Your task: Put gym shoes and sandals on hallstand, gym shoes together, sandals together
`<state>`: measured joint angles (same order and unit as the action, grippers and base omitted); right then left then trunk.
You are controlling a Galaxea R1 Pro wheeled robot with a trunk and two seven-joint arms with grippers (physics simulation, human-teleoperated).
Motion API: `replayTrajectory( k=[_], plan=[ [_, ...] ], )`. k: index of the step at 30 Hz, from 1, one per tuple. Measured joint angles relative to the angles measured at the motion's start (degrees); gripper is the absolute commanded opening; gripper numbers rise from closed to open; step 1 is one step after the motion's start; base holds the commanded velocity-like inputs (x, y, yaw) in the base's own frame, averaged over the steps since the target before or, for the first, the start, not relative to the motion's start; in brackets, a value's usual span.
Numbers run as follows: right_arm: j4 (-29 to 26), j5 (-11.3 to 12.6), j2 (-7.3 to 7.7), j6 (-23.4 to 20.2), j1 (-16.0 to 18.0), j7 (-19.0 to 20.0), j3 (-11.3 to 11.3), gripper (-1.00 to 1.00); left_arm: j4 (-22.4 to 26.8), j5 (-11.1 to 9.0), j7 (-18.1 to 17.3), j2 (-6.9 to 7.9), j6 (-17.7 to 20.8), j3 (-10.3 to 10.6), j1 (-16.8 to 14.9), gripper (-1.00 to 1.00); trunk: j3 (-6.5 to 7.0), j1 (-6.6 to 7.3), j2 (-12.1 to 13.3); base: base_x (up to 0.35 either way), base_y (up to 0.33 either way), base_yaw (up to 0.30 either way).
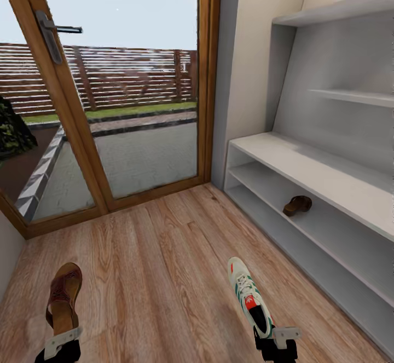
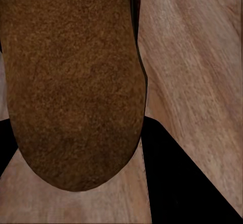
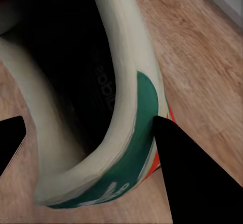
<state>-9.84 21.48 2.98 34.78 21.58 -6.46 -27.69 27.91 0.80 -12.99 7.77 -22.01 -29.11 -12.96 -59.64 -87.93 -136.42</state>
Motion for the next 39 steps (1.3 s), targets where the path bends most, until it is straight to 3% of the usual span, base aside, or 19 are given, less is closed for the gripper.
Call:
replayTrajectory(
  k=[39],
  plan=[
    [0.0,0.0,0.01,0.0,0.0,0.0,0.0,-1.0,0.1,0.0,-0.1,0.03,0.0,0.0,0.0,-1.0,0.84,0.0,0.0,0.223,0.262,-0.254]
  ],
)
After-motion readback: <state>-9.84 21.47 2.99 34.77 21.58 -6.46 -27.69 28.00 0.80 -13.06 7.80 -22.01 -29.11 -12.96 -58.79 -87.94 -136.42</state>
